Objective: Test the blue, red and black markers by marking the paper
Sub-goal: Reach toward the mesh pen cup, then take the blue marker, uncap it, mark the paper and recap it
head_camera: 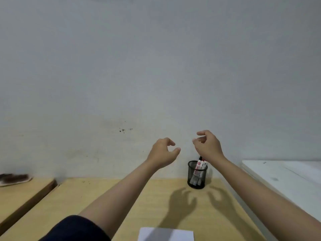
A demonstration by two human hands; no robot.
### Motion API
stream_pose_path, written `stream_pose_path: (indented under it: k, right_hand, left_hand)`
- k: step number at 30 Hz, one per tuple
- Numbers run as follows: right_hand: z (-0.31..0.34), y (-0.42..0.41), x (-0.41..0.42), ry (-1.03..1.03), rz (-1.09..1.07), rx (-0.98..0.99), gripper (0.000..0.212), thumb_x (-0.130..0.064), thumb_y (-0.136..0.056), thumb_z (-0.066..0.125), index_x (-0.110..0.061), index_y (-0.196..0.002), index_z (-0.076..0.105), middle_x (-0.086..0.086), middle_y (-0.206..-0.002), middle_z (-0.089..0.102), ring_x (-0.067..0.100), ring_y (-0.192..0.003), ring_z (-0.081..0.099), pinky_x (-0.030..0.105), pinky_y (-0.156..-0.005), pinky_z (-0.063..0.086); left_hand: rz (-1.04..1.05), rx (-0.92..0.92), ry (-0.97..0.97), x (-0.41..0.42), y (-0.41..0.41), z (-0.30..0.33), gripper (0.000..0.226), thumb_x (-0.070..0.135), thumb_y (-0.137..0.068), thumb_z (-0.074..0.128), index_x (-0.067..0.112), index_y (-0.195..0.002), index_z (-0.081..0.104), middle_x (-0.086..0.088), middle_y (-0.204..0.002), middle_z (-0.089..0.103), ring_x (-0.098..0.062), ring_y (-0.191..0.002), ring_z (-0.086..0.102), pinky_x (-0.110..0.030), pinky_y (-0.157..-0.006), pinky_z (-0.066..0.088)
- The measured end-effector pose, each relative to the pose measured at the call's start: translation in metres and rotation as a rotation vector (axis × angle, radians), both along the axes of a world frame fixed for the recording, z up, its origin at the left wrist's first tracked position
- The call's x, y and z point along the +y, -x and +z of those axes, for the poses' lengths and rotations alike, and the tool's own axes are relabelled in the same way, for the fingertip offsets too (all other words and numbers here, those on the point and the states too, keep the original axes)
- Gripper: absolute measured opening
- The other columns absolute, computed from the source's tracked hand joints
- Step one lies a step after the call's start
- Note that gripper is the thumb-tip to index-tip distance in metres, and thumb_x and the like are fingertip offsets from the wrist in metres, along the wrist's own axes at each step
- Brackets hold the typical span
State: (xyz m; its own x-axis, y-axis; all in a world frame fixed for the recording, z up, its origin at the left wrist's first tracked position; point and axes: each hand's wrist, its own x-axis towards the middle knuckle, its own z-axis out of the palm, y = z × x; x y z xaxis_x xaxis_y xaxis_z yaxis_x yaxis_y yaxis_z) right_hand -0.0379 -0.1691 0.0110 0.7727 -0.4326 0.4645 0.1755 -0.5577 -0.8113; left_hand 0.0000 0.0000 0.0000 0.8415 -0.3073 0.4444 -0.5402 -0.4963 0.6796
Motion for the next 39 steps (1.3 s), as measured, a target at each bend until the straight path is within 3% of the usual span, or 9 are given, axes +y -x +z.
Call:
stream_pose_path:
  k: [7, 12, 18, 21, 25, 28, 34, 37, 39]
  right_hand:
    - [-0.048, 0.027, -0.026, 0.082, -0.074, 0.119, 0.022, -0.017, -0.083, 0.057, -0.012, -0.105, 0.06, 0.007, -0.095, 0.065, 0.015, -0.075, 0.058, 0.026, -0.063, 0.043]
    - [-0.075, 0.017, -0.053, 0.098, -0.112, 0.181, 0.022, -0.016, -0.083, 0.057, -0.012, -0.105, 0.058, 0.01, -0.098, 0.065, 0.021, -0.082, 0.056, 0.029, -0.07, 0.041]
    - [-0.093, -0.029, -0.085, 0.16, -0.152, 0.247, 0.036, -0.02, -0.083, 0.056, -0.017, -0.12, 0.056, 0.01, -0.103, 0.063, 0.024, -0.083, 0.058, 0.039, -0.077, 0.053]
    - [-0.101, -0.057, -0.095, 0.247, -0.164, 0.238, 0.044, -0.02, -0.085, 0.057, -0.02, -0.129, 0.051, 0.01, -0.109, 0.061, 0.02, -0.098, 0.058, 0.04, -0.084, 0.051]
    - [-0.112, -0.087, -0.105, 0.336, -0.209, 0.262, 0.052, -0.025, -0.086, 0.055, -0.023, -0.137, 0.044, 0.01, -0.116, 0.056, 0.026, -0.11, 0.054, 0.043, -0.088, 0.049]
    - [-0.119, -0.103, -0.11, 0.353, -0.237, 0.282, 0.046, -0.027, -0.087, 0.054, -0.022, -0.132, 0.049, 0.011, -0.117, 0.055, 0.027, -0.11, 0.055, 0.043, -0.089, 0.049]
    - [-0.116, -0.103, -0.103, 0.271, -0.204, 0.059, 0.01, -0.013, -0.083, 0.06, -0.013, -0.092, 0.063, 0.008, -0.091, 0.064, 0.022, -0.08, 0.063, 0.03, -0.068, 0.051]
    - [-0.098, -0.086, -0.096, 0.237, -0.175, -0.097, 0.01, -0.007, -0.081, 0.064, -0.012, -0.088, 0.064, 0.007, -0.09, 0.066, 0.013, -0.07, 0.062, 0.007, -0.061, 0.042]
    - [-0.082, -0.066, -0.09, 0.213, -0.161, -0.219, 0.012, -0.005, -0.079, 0.066, -0.013, -0.088, 0.066, 0.006, -0.088, 0.067, 0.008, -0.068, 0.061, 0.006, -0.062, 0.043]
  left_hand:
    - [-0.025, 0.07, -0.131, -0.011, 0.001, -0.049, 0.04, 0.037, -0.082, 0.058, 0.013, -0.115, 0.056, -0.008, -0.123, 0.057, -0.023, -0.114, 0.052, -0.037, -0.096, 0.045]
    - [-0.046, 0.127, -0.162, -0.037, -0.016, -0.081, 0.042, 0.036, -0.081, 0.058, 0.012, -0.115, 0.055, -0.009, -0.122, 0.057, -0.025, -0.114, 0.052, -0.038, -0.096, 0.045]
    - [-0.049, 0.149, -0.14, -0.079, -0.055, -0.107, 0.048, 0.035, -0.081, 0.059, 0.012, -0.122, 0.051, -0.009, -0.128, 0.053, -0.024, -0.12, 0.049, -0.036, -0.098, 0.043]
    - [-0.03, 0.124, -0.122, -0.1, -0.077, -0.117, 0.052, 0.039, -0.081, 0.061, 0.012, -0.124, 0.05, -0.007, -0.129, 0.051, -0.023, -0.122, 0.046, -0.036, -0.098, 0.042]
    - [-0.007, 0.072, -0.092, -0.12, -0.098, -0.132, 0.048, 0.042, -0.082, 0.061, 0.014, -0.12, 0.054, -0.004, -0.126, 0.053, -0.022, -0.12, 0.045, -0.033, -0.091, 0.043]
    - [0.019, 0.038, -0.034, -0.128, -0.106, -0.143, 0.043, 0.041, -0.084, 0.059, 0.013, -0.116, 0.056, -0.003, -0.12, 0.056, -0.022, -0.116, 0.047, -0.029, -0.085, 0.043]
    - [0.033, 0.004, -0.008, -0.13, -0.109, -0.146, 0.042, 0.041, -0.083, 0.06, 0.013, -0.114, 0.057, -0.003, -0.118, 0.057, -0.02, -0.115, 0.048, -0.029, -0.082, 0.043]
    - [0.018, 0.031, 0.001, -0.126, -0.102, -0.135, 0.038, 0.039, -0.085, 0.058, 0.012, -0.111, 0.058, -0.005, -0.117, 0.055, -0.019, -0.114, 0.048, -0.03, -0.083, 0.043]
    - [-0.021, 0.087, 0.111, -0.121, -0.092, -0.123, 0.027, 0.035, -0.085, 0.058, 0.013, -0.1, 0.062, -0.006, -0.106, 0.061, -0.02, -0.104, 0.057, -0.031, -0.082, 0.046]
